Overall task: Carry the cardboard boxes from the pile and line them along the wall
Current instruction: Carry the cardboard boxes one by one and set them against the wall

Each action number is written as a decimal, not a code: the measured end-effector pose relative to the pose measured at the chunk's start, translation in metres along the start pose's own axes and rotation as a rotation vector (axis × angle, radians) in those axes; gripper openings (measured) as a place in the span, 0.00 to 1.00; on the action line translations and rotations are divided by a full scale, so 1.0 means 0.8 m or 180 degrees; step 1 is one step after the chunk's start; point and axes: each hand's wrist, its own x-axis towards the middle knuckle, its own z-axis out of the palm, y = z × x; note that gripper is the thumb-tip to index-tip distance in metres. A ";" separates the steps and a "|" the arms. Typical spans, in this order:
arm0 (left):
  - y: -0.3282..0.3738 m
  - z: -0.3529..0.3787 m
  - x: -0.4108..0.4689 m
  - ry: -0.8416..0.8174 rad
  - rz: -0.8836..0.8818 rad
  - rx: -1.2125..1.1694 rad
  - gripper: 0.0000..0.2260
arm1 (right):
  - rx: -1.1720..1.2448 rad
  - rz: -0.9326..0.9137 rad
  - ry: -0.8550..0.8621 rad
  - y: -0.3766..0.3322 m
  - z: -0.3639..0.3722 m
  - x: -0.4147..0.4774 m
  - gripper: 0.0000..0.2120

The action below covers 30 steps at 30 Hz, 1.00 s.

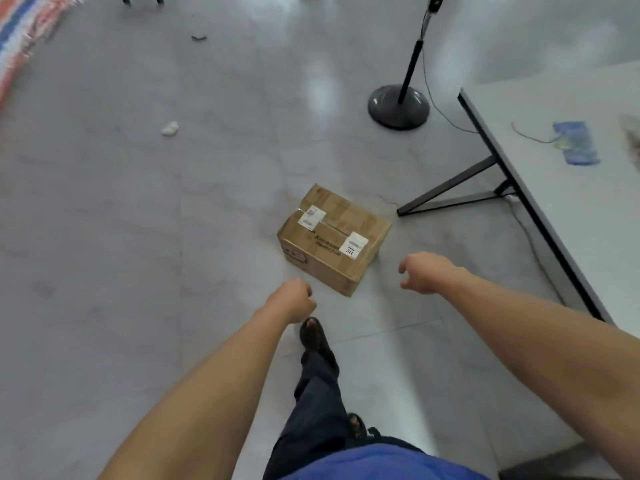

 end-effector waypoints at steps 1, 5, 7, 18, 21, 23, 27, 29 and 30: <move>0.000 -0.011 0.031 -0.0014 -0.0023 -0.0044 0.17 | -0.0009 0.0014 -0.0039 0.001 -0.011 0.032 0.20; 0.000 -0.045 0.126 -0.0103 -0.0155 -0.0337 0.15 | 0.0060 0.0044 -0.0266 0.008 -0.046 0.127 0.21; 0.003 -0.057 0.158 -0.0214 -0.0199 -0.0453 0.13 | 0.0102 0.0049 -0.0331 0.014 -0.061 0.163 0.21; 0.023 0.001 0.397 -0.0267 -0.1356 -0.1927 0.04 | -0.0009 0.0065 -0.0638 0.082 -0.054 0.462 0.22; 0.021 0.039 0.443 -0.0150 -0.1747 -0.2609 0.01 | 0.0003 0.0052 -0.0553 0.093 -0.028 0.523 0.23; 0.020 0.078 0.487 -0.0134 -0.2036 -0.3096 0.02 | 0.0024 -0.0006 -0.0603 0.101 -0.002 0.576 0.25; 0.023 0.160 0.568 -0.0043 -0.2679 -0.3781 0.16 | 0.0189 0.0014 -0.0499 0.122 0.059 0.665 0.32; 0.020 0.204 0.605 -0.0088 -0.2933 -0.4191 0.25 | 0.0408 0.0109 -0.0421 0.132 0.094 0.708 0.36; 0.018 0.219 0.617 -0.0110 -0.3029 -0.4375 0.29 | 0.0556 0.0197 -0.0398 0.135 0.105 0.726 0.38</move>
